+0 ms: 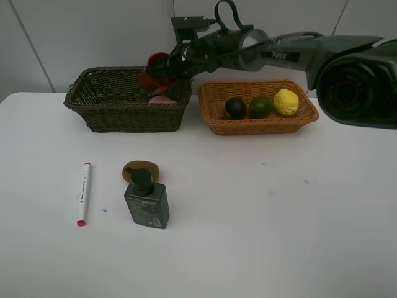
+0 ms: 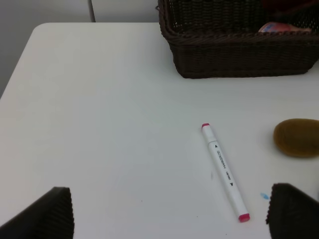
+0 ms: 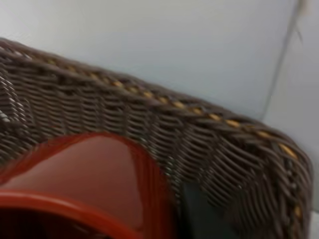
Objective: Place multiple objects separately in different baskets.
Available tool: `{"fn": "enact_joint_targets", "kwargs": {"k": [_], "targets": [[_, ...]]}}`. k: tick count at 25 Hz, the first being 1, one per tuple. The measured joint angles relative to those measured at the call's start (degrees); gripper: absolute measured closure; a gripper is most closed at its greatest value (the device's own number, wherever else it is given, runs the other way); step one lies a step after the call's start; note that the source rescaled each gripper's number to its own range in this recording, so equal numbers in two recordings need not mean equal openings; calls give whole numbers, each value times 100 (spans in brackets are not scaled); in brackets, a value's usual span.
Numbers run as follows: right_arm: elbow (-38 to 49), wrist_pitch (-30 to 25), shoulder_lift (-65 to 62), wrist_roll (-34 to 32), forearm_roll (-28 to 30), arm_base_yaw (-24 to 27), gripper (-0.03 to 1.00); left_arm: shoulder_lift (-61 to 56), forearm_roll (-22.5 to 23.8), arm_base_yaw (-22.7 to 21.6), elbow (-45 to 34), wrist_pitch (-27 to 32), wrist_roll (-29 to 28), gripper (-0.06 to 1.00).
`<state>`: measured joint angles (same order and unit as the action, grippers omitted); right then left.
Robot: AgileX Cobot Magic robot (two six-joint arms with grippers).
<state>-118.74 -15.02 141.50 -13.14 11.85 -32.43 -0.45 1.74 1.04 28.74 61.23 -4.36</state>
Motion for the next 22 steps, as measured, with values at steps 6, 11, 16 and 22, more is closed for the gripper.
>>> {"fn": "enact_joint_targets", "kwargs": {"k": [6, 11, 16, 22], "targets": [[0, -18, 94, 5, -35, 48, 97, 0, 0, 0, 0, 0, 0, -5], [-6, -18, 102, 93, -103, 43, 97, 0, 0, 0, 0, 0, 0, -5], [-6, -18, 102, 110, -122, 43, 97, 0, 0, 0, 0, 0, 0, -5], [-19, -23, 102, 110, -273, 43, 78, 0, 0, 0, 0, 0, 0, -5]]}}
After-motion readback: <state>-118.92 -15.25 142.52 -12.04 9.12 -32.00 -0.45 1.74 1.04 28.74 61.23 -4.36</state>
